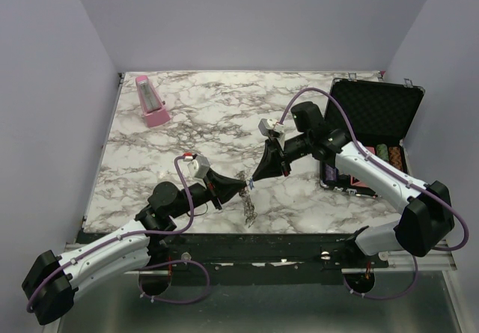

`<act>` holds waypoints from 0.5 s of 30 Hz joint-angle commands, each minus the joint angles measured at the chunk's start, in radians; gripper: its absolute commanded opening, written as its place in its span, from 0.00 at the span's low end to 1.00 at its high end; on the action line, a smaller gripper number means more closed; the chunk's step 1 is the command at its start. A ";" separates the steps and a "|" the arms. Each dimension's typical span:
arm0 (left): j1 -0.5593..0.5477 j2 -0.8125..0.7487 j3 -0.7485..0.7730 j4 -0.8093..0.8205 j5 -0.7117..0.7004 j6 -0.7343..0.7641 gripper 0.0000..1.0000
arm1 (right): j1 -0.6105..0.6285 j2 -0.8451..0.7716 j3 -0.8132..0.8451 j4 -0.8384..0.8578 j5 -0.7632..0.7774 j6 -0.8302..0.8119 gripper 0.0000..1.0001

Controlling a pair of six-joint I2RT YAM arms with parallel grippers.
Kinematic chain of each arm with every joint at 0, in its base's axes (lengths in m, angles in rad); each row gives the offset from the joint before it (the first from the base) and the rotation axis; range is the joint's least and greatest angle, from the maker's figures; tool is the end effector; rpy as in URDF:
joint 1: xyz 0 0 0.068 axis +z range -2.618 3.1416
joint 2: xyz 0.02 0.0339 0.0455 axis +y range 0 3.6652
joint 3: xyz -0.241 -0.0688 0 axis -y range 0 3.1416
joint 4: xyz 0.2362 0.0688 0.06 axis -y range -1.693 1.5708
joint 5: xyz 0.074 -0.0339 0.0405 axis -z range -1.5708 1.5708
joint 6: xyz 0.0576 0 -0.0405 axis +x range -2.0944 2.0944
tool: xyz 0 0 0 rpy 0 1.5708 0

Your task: Put the keys on the keyring

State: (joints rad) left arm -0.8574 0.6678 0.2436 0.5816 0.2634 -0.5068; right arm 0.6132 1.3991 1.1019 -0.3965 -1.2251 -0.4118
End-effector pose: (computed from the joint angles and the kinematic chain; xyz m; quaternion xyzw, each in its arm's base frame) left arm 0.1187 -0.1601 0.2405 0.2106 0.6164 -0.5415 0.5315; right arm 0.2094 0.2136 0.2794 -0.5760 0.5259 0.5528 0.2933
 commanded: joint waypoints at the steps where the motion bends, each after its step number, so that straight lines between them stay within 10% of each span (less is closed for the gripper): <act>1: 0.006 -0.016 -0.003 0.057 0.027 -0.013 0.00 | -0.004 0.003 0.003 0.005 -0.020 0.005 0.00; 15: 0.009 0.001 -0.006 0.084 0.030 -0.022 0.00 | -0.003 0.009 -0.019 0.028 -0.085 0.016 0.00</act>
State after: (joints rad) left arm -0.8566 0.6727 0.2436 0.5877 0.2707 -0.5106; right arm 0.6132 1.3991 1.0996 -0.3889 -1.2556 -0.4107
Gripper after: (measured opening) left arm 0.006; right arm 0.006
